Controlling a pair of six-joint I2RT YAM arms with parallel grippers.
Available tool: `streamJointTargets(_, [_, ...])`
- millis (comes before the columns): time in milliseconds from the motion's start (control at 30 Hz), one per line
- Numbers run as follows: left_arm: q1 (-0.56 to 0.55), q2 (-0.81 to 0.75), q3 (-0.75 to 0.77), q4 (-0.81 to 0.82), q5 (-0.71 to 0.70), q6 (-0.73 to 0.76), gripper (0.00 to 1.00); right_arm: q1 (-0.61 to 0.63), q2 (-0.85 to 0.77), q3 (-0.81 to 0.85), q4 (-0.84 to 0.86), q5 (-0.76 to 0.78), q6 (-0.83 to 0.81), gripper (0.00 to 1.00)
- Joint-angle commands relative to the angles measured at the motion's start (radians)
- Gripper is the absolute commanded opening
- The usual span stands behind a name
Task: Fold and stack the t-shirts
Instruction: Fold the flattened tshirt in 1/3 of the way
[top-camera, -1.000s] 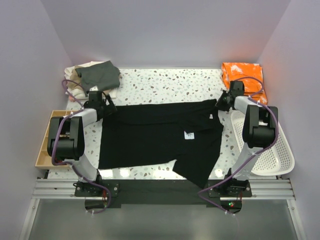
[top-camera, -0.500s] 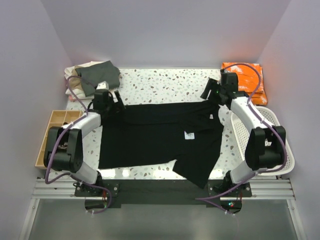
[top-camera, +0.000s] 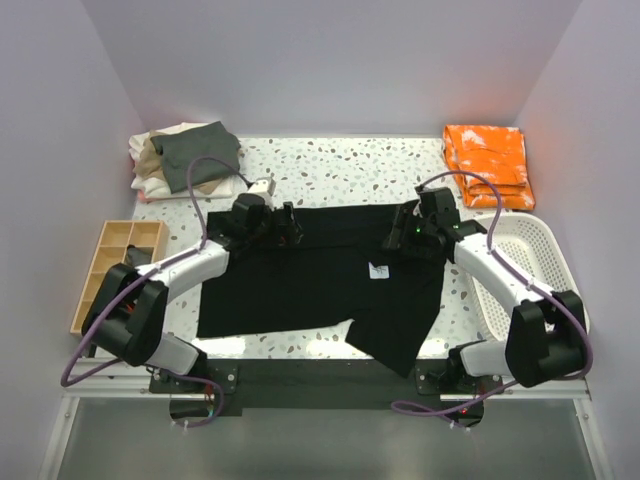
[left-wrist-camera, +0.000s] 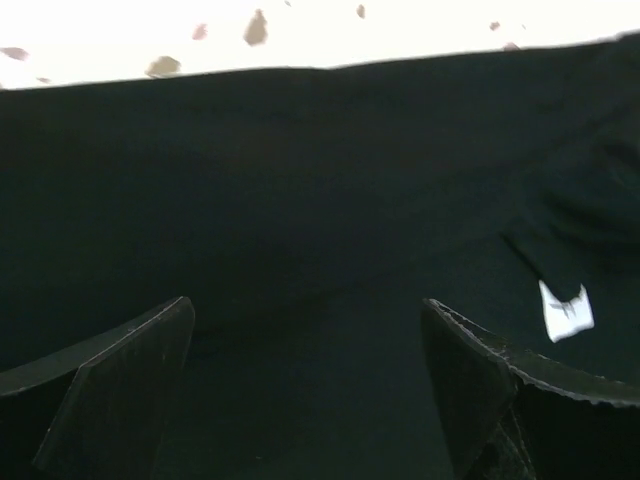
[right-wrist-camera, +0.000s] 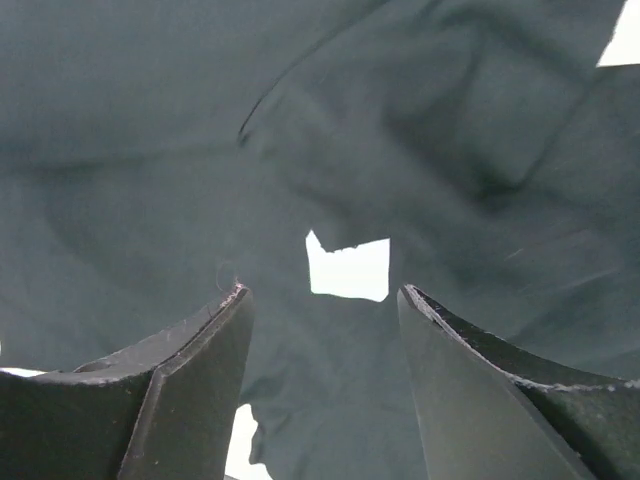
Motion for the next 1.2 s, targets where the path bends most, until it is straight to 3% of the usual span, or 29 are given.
streamJointTargets(0, [-0.082, 0.008, -0.011, 0.086, 0.07, -0.033, 1.0, 0.046, -0.071, -0.037, -0.011, 0.062, 0.057, 0.64])
streamJointTargets(133, [-0.161, 0.058, 0.018, 0.123, 0.101, -0.064, 1.0, 0.046, -0.152, -0.02, -0.089, 0.265, 0.039, 0.68])
streamJointTargets(367, [-0.268, 0.225, 0.11, 0.201, 0.165, -0.113, 1.0, 0.045, -0.15, 0.063, -0.137, 0.402, 0.017, 0.71])
streamJointTargets(533, [-0.348, 0.307, 0.215, 0.212, 0.173, -0.144, 0.99, 0.042, -0.127, 0.086, -0.131, 0.427, 0.002, 0.72])
streamJointTargets(700, [-0.371, 0.401, 0.285, 0.252, 0.17, -0.183, 0.84, 0.025, -0.122, 0.084, -0.12, 0.43, -0.002, 0.73])
streamJointTargets(1167, [-0.408, 0.534, 0.385, 0.255, 0.199, -0.243, 0.76, -0.059, -0.114, 0.078, -0.097, 0.387, -0.029, 0.75])
